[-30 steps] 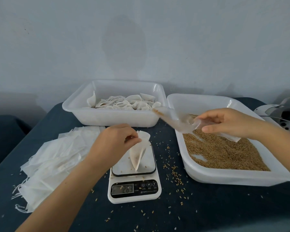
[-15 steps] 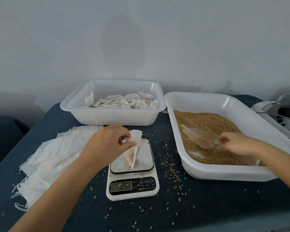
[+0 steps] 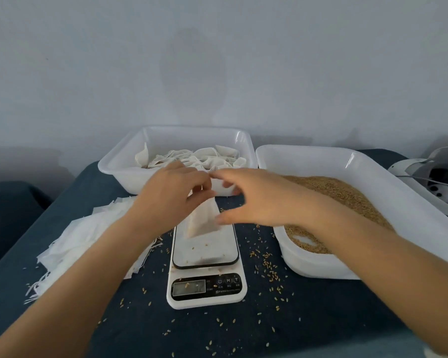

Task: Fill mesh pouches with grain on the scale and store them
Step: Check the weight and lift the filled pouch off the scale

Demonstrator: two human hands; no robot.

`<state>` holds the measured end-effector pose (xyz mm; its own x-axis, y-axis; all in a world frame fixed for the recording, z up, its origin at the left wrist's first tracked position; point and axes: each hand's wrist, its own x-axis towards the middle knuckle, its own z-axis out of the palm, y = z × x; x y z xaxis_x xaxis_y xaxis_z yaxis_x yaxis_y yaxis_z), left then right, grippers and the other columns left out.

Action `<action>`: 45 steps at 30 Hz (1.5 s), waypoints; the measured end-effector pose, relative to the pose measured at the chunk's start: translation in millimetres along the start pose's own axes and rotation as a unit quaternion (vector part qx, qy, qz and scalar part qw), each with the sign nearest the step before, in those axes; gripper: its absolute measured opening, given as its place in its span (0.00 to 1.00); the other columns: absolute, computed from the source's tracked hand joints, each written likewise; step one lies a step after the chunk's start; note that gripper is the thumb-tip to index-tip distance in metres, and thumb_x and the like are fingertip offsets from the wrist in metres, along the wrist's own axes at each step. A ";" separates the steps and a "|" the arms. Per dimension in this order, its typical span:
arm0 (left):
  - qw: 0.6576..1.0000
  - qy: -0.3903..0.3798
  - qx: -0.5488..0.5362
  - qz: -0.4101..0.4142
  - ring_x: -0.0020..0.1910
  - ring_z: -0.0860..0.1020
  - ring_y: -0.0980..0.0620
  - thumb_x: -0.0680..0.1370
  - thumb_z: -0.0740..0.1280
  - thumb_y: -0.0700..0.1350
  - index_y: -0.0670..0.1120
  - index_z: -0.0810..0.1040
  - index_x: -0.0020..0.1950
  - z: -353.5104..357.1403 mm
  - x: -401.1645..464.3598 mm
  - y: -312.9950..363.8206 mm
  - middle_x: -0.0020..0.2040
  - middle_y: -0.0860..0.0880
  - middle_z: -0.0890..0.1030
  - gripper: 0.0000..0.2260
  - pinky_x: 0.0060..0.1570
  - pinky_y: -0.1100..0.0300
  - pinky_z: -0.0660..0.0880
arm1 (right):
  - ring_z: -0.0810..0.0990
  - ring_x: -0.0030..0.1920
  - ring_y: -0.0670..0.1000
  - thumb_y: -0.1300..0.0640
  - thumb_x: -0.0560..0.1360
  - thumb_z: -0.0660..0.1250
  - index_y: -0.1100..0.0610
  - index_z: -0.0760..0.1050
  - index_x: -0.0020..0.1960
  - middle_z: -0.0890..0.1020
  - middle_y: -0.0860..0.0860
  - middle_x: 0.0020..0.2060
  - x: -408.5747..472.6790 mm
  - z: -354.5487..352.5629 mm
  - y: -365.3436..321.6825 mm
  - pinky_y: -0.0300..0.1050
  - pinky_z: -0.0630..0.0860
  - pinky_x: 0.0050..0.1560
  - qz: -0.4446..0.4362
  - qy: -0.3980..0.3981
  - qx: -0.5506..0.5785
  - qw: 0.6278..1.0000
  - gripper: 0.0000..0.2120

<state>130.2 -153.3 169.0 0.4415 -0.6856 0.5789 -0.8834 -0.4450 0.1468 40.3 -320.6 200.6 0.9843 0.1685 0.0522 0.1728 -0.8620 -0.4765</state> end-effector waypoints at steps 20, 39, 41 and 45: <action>0.960 -0.086 -0.188 -0.187 0.37 0.78 0.53 0.70 0.74 0.37 0.47 0.77 0.38 22.2 6.7 -56.5 0.37 0.49 0.80 0.08 0.43 0.57 0.77 | 0.72 0.31 0.43 0.59 0.68 0.77 0.54 0.75 0.41 0.73 0.46 0.32 90.8 36.0 49.8 0.28 0.67 0.31 -0.005 0.045 0.109 0.993 0.10; 0.970 -0.085 -0.186 -0.129 0.46 0.72 0.74 0.72 0.68 0.34 0.47 0.77 0.51 57.2 -68.8 -30.4 0.44 0.63 0.76 0.11 0.44 0.78 0.66 | 0.74 0.39 0.41 0.52 0.69 0.75 0.47 0.73 0.43 0.76 0.42 0.40 51.4 55.3 41.9 0.35 0.70 0.40 -0.011 -0.161 -0.030 0.986 0.10; 0.966 -0.075 -0.200 -0.145 0.47 0.72 0.73 0.72 0.68 0.36 0.51 0.76 0.51 56.9 -70.9 -28.3 0.44 0.64 0.77 0.12 0.44 0.78 0.66 | 0.76 0.41 0.41 0.52 0.69 0.75 0.48 0.76 0.46 0.77 0.42 0.41 45.0 52.9 39.1 0.36 0.73 0.43 -0.001 -0.147 -0.012 0.989 0.09; 0.954 -0.008 -0.244 -0.172 0.49 0.76 0.68 0.74 0.68 0.37 0.60 0.72 0.48 53.4 -80.9 -21.9 0.45 0.63 0.79 0.17 0.46 0.75 0.70 | 0.77 0.38 0.40 0.51 0.72 0.71 0.48 0.77 0.41 0.80 0.43 0.37 20.7 59.2 30.0 0.33 0.72 0.41 0.007 0.026 0.045 0.999 0.04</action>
<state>122.2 -118.9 76.1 0.7175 -0.5580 0.4169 -0.6517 -0.3267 0.6845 63.7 -314.7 135.5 0.9877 0.1292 0.0883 0.1565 -0.8176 -0.5541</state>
